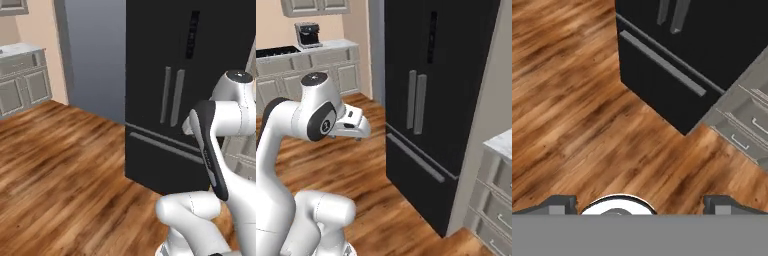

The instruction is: There is a tray on the dining counter. Grab the cup, mug, and pitcher and place them on the tray. The pitcher may be placed next to the tray if it cannot fit the tray.

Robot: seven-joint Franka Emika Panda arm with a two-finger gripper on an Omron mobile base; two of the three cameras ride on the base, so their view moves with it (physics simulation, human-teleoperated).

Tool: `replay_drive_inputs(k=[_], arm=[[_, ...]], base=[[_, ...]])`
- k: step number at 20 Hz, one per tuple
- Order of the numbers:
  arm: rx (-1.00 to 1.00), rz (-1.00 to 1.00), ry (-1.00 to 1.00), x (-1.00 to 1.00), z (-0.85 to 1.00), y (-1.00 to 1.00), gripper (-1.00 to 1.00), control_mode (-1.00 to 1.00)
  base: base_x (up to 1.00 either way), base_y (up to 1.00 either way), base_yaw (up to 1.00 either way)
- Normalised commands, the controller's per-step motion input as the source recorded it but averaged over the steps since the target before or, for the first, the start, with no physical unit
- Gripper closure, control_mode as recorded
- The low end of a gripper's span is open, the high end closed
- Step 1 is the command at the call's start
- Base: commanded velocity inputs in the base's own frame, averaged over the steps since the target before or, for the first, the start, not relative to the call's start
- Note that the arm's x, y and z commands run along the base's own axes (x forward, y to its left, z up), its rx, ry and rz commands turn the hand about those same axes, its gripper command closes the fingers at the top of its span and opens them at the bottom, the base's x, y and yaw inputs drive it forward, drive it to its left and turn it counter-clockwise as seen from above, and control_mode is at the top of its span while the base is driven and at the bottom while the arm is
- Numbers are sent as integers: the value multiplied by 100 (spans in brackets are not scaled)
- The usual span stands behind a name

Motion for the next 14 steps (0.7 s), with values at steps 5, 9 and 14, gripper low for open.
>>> replay_drive_inputs(k=[5, 9, 14], arm=[[0, 0, 0, 0, 0, 0, -100, 100], [0, 0, 0, 0, 0, 0, -100, 100], [0, 0, 0, 0, 0, 0, -100, 100]], base=[[100, -8, 69], [100, -6, 71], [100, -3, 62]])
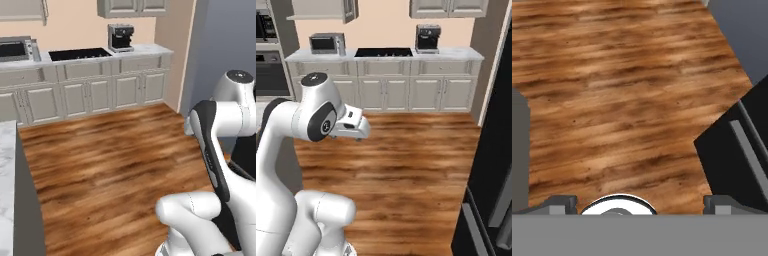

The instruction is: There is a tray on the dining counter. Grab the cup, mug, and pitcher and place them on the tray. The pitcher may be placed next to the tray if it cannot fit the tray.

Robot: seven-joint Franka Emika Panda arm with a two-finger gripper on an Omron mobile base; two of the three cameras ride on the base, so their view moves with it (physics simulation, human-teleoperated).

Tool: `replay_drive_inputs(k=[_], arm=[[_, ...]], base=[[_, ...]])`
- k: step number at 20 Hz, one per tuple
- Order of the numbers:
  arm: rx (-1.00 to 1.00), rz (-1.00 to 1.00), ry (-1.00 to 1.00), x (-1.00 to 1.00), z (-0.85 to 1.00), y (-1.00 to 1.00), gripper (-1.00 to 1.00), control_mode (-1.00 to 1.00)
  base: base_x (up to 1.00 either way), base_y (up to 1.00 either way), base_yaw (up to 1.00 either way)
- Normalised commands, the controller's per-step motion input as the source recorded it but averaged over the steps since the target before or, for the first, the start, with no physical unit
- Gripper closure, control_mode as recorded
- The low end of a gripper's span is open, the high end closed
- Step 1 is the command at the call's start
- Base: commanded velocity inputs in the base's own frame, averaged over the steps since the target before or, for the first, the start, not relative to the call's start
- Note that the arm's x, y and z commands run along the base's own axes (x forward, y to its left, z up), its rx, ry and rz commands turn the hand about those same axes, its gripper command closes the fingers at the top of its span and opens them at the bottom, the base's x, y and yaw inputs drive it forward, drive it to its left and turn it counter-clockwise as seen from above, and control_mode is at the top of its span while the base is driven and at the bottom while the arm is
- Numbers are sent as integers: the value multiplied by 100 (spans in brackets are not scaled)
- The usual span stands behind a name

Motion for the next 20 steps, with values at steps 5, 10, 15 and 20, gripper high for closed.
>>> replay_drive_inputs(k=[5, 10, 15, 20], arm=[[0, 0, 0, 0, 0, 0, -100, 100], [0, 0, 0, 0, 0, 0, -100, 100], [0, 0, 0, 0, 0, 0, -100, 100], [0, 0, 0, 0, 0, 0, -100, 100]], base=[[100, 0, 28], [100, 0, 22], [100, 0, 23], [100, 0, 24]])
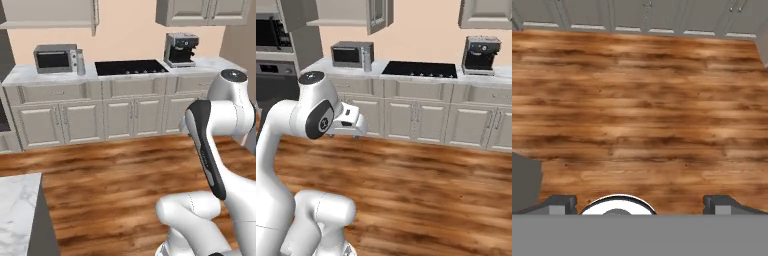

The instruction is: There is a tray on the dining counter. Grab the cup, mug, and pitcher and place them on the tray. The pitcher may be placed next to the tray if it cannot fit the tray.

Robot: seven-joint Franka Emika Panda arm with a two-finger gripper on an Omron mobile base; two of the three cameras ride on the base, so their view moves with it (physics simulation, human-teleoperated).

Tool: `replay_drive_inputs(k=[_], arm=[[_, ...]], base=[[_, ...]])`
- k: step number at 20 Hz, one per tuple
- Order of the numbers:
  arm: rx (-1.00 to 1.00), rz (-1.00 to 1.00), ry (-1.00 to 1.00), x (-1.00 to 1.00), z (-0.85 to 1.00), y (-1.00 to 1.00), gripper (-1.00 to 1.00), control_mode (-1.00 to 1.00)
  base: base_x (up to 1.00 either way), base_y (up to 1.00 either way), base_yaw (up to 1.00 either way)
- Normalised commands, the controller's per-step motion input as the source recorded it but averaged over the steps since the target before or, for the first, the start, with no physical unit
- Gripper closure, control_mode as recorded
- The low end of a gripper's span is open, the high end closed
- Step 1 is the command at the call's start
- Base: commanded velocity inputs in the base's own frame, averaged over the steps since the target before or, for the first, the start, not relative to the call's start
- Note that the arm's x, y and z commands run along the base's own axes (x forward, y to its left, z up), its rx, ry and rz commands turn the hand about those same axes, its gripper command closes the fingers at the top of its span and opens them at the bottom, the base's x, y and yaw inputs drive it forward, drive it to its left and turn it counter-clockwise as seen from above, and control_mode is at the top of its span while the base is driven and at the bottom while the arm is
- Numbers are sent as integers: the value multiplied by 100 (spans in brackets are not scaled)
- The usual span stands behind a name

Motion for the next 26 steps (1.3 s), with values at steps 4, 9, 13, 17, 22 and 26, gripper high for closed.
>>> replay_drive_inputs(k=[4, 9, 13, 17, 22, 26], arm=[[0, 0, 0, 0, 0, 0, -100, 100], [0, 0, 0, 0, 0, 0, -100, 100], [0, 0, 0, 0, 0, 0, -100, 100], [0, 0, 0, 0, 0, 0, -100, 100], [0, 0, 0, 0, 0, 0, -100, 100], [0, 0, 0, 0, 0, 0, -100, 100]], base=[[100, 0, 37], [100, 0, 46], [100, 0, 49], [100, -4, 53], [100, 0, 51], [100, 17, 40]])
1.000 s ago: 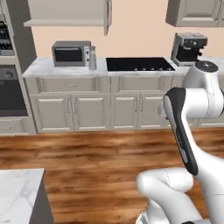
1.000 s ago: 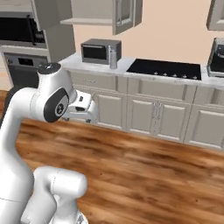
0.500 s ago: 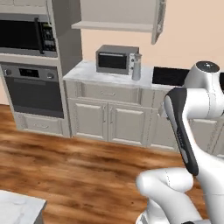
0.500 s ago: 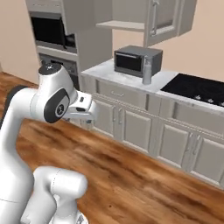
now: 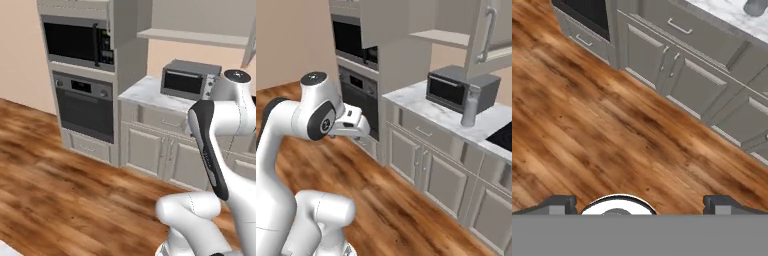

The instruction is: There is a tray on the dining counter. Grab the cup, mug, and pitcher and place them on the tray. The pitcher may be placed next to the tray if it cannot fit the tray.

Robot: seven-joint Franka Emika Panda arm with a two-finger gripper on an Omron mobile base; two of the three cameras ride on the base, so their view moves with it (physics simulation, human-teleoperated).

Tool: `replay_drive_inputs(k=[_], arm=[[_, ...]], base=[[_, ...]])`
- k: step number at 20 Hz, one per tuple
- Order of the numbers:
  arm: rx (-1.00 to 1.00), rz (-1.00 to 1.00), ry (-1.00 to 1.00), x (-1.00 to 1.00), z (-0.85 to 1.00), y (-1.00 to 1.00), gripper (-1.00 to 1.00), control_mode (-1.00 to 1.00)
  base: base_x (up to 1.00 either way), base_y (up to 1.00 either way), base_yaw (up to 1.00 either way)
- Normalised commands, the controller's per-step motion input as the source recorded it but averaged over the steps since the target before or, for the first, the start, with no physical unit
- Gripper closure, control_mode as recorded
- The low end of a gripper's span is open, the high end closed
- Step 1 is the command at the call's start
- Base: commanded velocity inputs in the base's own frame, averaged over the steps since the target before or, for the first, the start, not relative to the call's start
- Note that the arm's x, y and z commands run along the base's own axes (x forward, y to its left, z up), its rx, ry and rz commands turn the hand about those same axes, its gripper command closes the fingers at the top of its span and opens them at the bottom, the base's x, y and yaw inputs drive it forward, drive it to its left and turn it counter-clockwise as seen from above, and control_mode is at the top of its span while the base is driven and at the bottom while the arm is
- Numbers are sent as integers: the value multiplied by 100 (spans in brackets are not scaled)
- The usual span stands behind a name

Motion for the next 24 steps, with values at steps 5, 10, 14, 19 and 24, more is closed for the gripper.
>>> replay_drive_inputs(k=[5, 10, 14, 19, 24], arm=[[0, 0, 0, 0, 0, 0, -100, 100], [0, 0, 0, 0, 0, 0, -100, 100], [0, 0, 0, 0, 0, 0, -100, 100], [0, 0, 0, 0, 0, 0, -100, 100], [0, 0, 0, 0, 0, 0, -100, 100]], base=[[100, 5, 14], [96, -2, -8], [88, 0, -19], [70, -5, -32], [52, -15, -32]])
